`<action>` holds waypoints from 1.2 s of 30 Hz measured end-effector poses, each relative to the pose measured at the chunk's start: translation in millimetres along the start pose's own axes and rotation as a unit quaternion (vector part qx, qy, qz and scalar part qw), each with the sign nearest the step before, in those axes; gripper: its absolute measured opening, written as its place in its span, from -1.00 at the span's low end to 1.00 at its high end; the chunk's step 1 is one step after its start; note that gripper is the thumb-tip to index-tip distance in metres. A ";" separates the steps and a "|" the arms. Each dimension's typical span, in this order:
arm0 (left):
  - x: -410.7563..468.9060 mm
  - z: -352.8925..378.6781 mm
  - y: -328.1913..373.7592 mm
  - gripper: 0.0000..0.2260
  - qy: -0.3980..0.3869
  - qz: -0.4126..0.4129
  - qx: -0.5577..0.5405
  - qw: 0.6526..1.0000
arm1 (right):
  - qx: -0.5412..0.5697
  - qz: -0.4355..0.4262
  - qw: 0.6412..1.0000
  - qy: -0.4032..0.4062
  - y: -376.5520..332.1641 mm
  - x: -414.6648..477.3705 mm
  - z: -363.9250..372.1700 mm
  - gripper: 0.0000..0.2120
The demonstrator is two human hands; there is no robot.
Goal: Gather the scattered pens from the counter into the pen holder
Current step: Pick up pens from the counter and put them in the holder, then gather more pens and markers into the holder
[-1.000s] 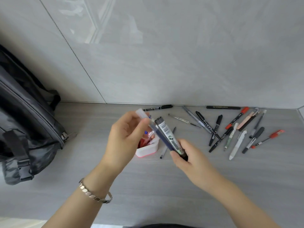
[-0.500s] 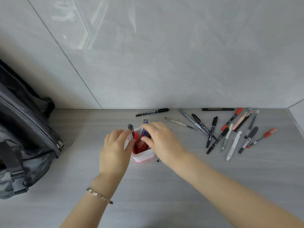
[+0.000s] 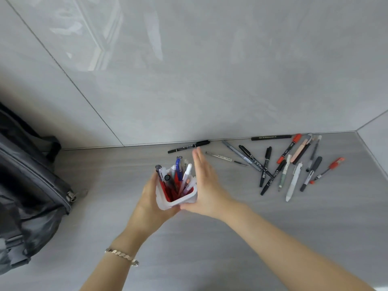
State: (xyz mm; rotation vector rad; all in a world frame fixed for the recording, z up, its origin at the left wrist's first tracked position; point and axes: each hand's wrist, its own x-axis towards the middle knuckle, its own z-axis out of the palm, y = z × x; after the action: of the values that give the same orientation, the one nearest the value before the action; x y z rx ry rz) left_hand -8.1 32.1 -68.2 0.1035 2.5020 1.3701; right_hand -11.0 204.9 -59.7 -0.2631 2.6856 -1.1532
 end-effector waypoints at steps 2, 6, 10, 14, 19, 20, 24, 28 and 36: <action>2.9 1.0 6.6 -0.18 0.023 -0.021 -0.033 0.999 | 0.109 0.072 0.991 -0.034 9.2 -5.3 -5.3 0.23; -5.7 1.1 29.5 -0.23 0.024 0.032 -0.056 0.998 | 0.198 0.092 0.974 -0.055 21.5 -22.6 -18.4 0.04; -16.5 12.6 60.1 -0.22 -0.081 0.101 -0.055 0.990 | 0.204 0.096 0.974 -0.004 36.3 -58.4 -34.7 -0.19; 0.0 35.0 56.5 -0.22 -0.204 0.092 -0.017 0.975 | 0.198 0.138 0.967 0.080 60.0 -96.0 -52.7 -0.26; 38.6 71.7 30.8 -0.57 -0.090 -0.094 0.213 0.968 | 0.180 0.172 0.956 0.154 83.8 -111.8 -51.9 -0.24; 41.4 78.4 28.6 -0.60 -0.101 -0.113 0.262 0.953 | 0.190 0.174 0.952 0.167 85.5 -111.5 -50.2 -0.28; 41.2 89.2 28.3 -0.75 -0.106 -0.094 0.358 0.923 | 0.220 0.186 0.942 0.172 92.3 -106.1 -41.5 -0.34; 27.3 61.4 51.8 -0.88 -0.017 -0.061 0.174 0.983 | 0.256 0.197 0.934 0.149 98.8 -104.6 -36.4 -0.36; -8.2 14.9 123.4 -0.81 0.010 0.279 0.208 0.937 | 0.305 0.168 0.933 0.089 86.3 -99.7 -45.6 -0.30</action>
State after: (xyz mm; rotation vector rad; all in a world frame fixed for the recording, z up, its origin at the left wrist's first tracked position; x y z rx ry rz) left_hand -5.1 110.0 29.0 0.9549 2.8644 0.9667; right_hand 66.2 319.3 -80.2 0.4009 2.2195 -1.8613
